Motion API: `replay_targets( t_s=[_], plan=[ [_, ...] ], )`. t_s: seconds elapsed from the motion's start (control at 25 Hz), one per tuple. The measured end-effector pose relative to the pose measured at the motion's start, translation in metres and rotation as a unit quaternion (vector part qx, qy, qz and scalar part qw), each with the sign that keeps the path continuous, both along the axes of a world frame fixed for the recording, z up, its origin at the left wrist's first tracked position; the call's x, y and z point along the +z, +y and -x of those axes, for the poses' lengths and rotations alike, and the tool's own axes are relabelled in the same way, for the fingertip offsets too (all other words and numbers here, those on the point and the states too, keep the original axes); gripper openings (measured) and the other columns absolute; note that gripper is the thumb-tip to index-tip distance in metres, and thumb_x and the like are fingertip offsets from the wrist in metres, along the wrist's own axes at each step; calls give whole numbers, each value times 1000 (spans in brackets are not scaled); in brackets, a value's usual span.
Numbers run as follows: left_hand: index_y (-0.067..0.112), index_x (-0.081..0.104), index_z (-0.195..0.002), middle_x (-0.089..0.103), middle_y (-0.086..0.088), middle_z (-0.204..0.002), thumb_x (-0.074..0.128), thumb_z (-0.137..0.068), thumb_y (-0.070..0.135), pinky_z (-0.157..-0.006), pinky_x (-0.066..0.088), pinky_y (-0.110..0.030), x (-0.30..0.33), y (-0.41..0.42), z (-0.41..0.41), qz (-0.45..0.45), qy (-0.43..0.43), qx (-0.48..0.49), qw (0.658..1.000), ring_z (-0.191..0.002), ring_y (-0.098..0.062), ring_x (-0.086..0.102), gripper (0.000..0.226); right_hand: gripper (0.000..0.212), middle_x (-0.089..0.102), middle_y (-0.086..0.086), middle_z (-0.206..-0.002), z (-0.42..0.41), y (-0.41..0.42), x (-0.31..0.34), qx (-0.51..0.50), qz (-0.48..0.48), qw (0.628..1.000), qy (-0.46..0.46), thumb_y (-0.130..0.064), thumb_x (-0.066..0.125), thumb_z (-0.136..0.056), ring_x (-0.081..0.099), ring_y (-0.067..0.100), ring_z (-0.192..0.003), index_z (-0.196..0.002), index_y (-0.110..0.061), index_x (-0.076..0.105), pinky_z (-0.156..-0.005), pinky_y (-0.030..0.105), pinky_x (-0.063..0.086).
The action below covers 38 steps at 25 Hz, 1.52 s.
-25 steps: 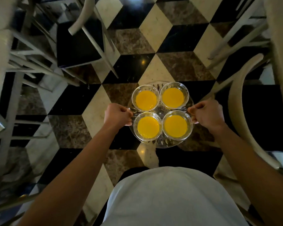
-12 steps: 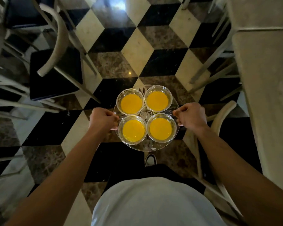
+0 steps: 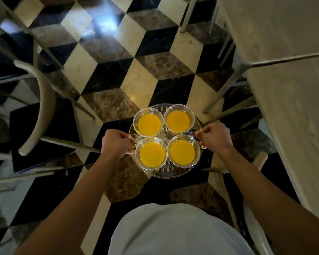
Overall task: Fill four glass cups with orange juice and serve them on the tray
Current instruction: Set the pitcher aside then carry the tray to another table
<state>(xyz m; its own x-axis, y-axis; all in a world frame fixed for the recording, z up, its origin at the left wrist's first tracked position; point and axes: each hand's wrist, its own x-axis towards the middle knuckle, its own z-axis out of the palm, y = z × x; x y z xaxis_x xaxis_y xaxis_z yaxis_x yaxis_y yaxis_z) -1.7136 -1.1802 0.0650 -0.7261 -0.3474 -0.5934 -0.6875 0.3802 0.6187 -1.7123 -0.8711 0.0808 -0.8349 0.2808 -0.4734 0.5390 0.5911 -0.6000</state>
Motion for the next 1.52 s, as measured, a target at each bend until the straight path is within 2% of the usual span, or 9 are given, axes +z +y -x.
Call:
replay_targets(
  t_s=[0.2,0.32,0.44,0.52,0.84,0.96,1.24,1.4,1.52],
  plan=[
    [-8,73,-84,78,-19,-85,71,-93,-7,-68,69,-47,4,-6,98,-28,-14,-21,999,-70,-32,78,9,15,74,-1,-59,80,-6,-5,-56,19,998,-12,-18,80,-89,74,13,-56,-74,-16,77,-68,39,67],
    [-4,69,-88,70,-20,-87,60,-95,-15,-57,65,-33,4,-6,146,-45,-18,-23,999,-71,-28,70,16,17,75,1,-60,125,-6,-9,-71,19,997,-15,-19,81,-88,76,17,-58,-71,-16,76,-67,42,67],
    [-13,72,-92,77,-24,-90,69,-92,-12,-60,68,-40,-1,-5,191,-23,-14,-40,999,-71,-29,77,4,14,76,2,-63,166,-3,-12,-75,22,997,-18,-21,80,-88,77,18,-58,-75,-16,78,-63,45,67],
    [-7,74,-87,78,-23,-90,69,-92,-11,-66,69,-47,-1,-1,220,-14,-13,-39,999,-73,-31,79,8,15,75,-1,-61,196,2,-13,-67,13,998,-15,-24,80,-89,75,12,-55,-76,-18,79,-62,42,67],
    [-1,71,-87,76,-13,-81,64,-99,-3,-55,65,-32,10,37,339,10,-19,-22,1000,-71,-26,78,15,18,76,-3,-65,319,34,-15,-34,1,999,-4,-23,77,-91,73,9,-56,-73,-20,76,-54,25,58],
    [-3,73,-88,77,-16,-82,69,-97,-2,-64,67,-39,11,54,381,12,-32,-3,999,-71,-27,79,10,16,76,-1,-69,365,52,-12,-16,0,1000,1,-27,78,-90,74,13,-64,-75,-19,78,-66,34,63],
    [-3,74,-90,76,-15,-80,72,-95,-1,-45,59,-23,27,106,491,35,-37,-15,999,-68,-22,77,6,21,72,-4,-65,470,101,6,4,-12,999,30,-26,79,-89,73,15,-67,-70,-22,75,-67,36,63],
    [-2,75,-83,78,-20,-83,75,-92,-3,-67,69,-42,24,129,554,22,-25,-31,999,-68,-28,80,9,25,73,0,-62,521,128,5,-20,5,999,36,-27,79,-89,73,16,-60,-66,-18,74,-61,37,64],
    [-4,75,-88,77,-17,-81,75,-92,-3,-64,68,-38,19,147,604,24,-20,-58,998,-63,-25,79,4,20,74,1,-63,558,145,4,-49,6,998,31,-28,79,-88,74,16,-57,-72,-17,76,-61,38,65]
  ],
)
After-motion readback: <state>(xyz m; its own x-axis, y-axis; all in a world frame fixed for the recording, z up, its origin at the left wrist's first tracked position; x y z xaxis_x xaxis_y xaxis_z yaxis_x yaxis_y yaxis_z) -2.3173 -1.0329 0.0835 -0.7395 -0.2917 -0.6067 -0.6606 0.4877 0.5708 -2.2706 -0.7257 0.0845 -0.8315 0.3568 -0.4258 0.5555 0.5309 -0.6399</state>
